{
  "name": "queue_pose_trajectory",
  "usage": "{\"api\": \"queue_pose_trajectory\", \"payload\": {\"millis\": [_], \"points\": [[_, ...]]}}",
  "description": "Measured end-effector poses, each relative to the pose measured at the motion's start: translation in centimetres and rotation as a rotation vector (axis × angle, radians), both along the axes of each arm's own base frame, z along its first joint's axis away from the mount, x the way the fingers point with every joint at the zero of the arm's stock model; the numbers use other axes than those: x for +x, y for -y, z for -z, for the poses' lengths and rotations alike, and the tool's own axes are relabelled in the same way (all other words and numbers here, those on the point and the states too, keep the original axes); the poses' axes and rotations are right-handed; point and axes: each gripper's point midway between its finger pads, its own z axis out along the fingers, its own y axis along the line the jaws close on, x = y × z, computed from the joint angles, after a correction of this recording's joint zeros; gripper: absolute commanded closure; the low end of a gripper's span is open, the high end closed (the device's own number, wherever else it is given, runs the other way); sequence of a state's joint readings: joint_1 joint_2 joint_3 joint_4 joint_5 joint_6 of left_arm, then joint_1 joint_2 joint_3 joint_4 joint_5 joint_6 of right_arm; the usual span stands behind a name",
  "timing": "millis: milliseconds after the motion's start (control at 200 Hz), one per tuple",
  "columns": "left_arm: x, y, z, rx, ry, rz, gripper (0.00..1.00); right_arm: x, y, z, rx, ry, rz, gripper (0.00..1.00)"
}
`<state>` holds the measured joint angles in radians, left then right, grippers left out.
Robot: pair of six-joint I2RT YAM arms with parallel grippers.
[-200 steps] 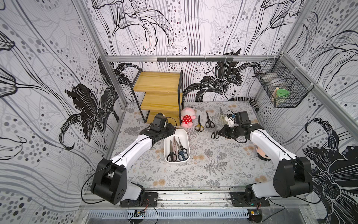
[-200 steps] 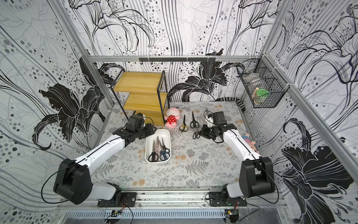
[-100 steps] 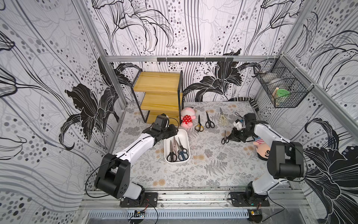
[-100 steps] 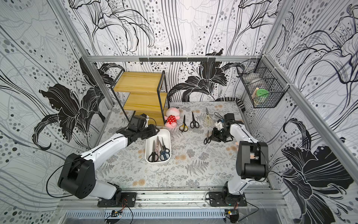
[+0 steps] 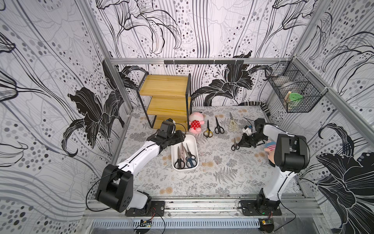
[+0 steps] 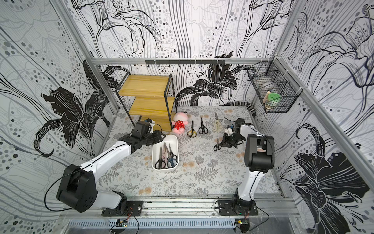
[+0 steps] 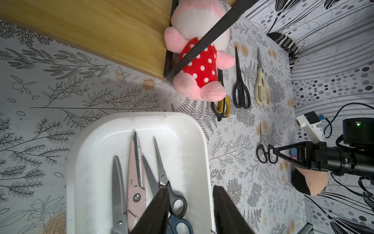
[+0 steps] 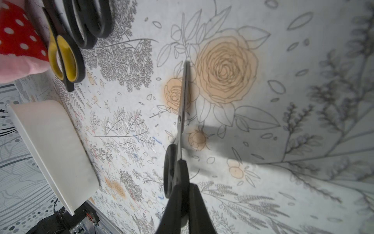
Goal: Take the scissors out of the storage box
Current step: Place the scissors at the center of the board, then pick up the scissors from the storage box.
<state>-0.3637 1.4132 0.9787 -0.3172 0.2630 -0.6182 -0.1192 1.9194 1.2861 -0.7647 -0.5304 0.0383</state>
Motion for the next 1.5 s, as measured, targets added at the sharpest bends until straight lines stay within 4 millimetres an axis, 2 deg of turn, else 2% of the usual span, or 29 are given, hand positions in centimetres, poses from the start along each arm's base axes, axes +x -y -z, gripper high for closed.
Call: {"api": "queue_pose_trajectory", "payload": {"millis": [205,310,476,626,766,881,981,1121,1246,1387,1497], "points": [[-0.5,-0.2,0.0,0.017,0.001,0.017,0.57,0.5,0.9,0.6,-0.053,-0.008,0.0,0.84],[-0.9,-0.4,0.4,0.039,-0.016,0.03,0.55,0.4,2.1,1.2,-0.127,-0.025,0.017,0.74],[-1.8,-0.9,1.2,0.082,-0.048,0.044,0.51,1.2,3.5,0.7,-0.206,-0.013,0.045,0.67],[-2.6,-1.3,1.8,0.122,-0.074,0.045,0.53,2.2,4.1,-1.8,-0.234,0.043,0.105,0.64],[-4.0,-0.6,2.6,0.192,-0.097,0.069,0.55,3.0,3.8,-6.4,-0.225,0.165,0.182,0.61],[-5.5,0.5,3.4,0.241,-0.108,0.107,0.56,2.5,1.9,-9.6,-0.212,0.257,0.214,0.53],[-6.6,1.2,4.1,0.27,-0.119,0.133,0.56,1.6,-1.0,-10.6,-0.208,0.296,0.196,0.5],[-7.6,1.6,4.9,0.315,-0.127,0.152,0.58,-0.1,-5.5,-9.5,-0.189,0.291,0.163,0.49],[-7.9,2.0,5.2,0.339,-0.126,0.162,0.61,-1.7,-8.6,-8.1,-0.189,0.268,0.143,0.49],[-8.2,2.3,6.7,0.378,-0.153,0.174,0.64,-2.2,-11.1,-7.9,-0.178,0.28,0.131,0.49],[-8.3,2.2,8.1,0.419,-0.178,0.171,0.68,-1.9,-12.0,-8.0,-0.164,0.292,0.144,0.5]]}}
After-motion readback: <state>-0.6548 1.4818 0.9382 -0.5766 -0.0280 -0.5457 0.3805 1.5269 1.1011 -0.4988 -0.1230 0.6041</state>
